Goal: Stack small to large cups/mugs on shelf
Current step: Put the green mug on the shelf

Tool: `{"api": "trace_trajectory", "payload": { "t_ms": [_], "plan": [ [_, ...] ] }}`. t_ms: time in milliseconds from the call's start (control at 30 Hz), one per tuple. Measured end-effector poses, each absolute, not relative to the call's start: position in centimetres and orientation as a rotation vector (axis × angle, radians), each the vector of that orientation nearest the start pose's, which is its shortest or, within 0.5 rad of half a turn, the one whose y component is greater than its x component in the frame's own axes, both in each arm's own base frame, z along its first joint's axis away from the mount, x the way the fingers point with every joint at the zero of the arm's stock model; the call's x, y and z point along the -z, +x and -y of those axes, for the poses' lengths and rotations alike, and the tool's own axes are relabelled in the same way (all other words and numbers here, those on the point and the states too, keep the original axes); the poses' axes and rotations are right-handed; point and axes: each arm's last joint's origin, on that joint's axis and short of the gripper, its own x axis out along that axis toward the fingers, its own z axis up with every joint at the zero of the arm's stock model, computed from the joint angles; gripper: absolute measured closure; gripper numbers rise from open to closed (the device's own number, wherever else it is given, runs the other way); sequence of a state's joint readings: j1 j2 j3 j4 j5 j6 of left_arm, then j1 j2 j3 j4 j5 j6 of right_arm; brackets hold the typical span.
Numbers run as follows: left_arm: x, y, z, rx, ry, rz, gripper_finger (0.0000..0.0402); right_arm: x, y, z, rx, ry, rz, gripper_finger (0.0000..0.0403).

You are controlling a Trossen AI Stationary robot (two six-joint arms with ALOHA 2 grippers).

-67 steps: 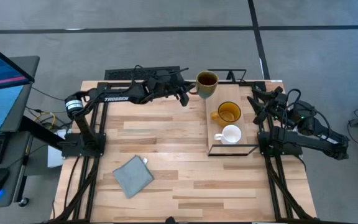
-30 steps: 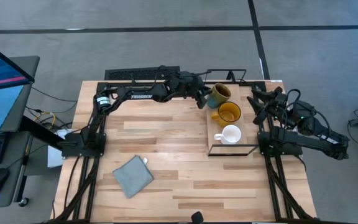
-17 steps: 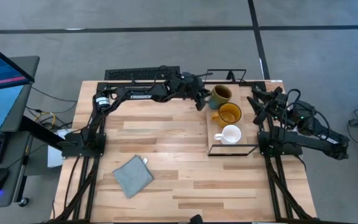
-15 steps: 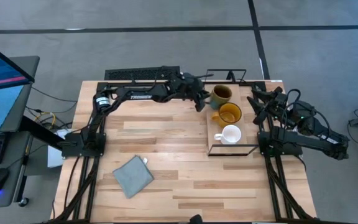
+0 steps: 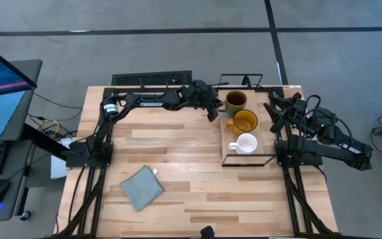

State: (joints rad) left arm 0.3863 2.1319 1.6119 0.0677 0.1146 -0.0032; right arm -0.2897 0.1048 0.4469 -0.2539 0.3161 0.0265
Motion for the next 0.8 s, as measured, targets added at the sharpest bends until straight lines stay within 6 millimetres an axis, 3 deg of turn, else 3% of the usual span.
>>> {"api": "trace_trajectory", "payload": {
  "t_ms": [367, 667, 800],
  "plan": [
    [-18.0, 46.1, -19.2, -0.293, -0.151, -0.471, 0.0341, -27.8, 5.8, 2.7, 0.604, 0.027, 0.097, 0.0177],
    [-21.4, 47.2, -19.6, -0.262, -0.069, -0.437, 0.0341, -27.8, 5.8, 2.7, 0.604, 0.027, 0.095, 0.0177],
    [-21.7, 47.2, -19.6, -0.256, -0.050, -0.452, 0.0341, -27.8, 5.8, 2.7, 0.604, 0.024, 0.093, 0.0177]
  ]
}}
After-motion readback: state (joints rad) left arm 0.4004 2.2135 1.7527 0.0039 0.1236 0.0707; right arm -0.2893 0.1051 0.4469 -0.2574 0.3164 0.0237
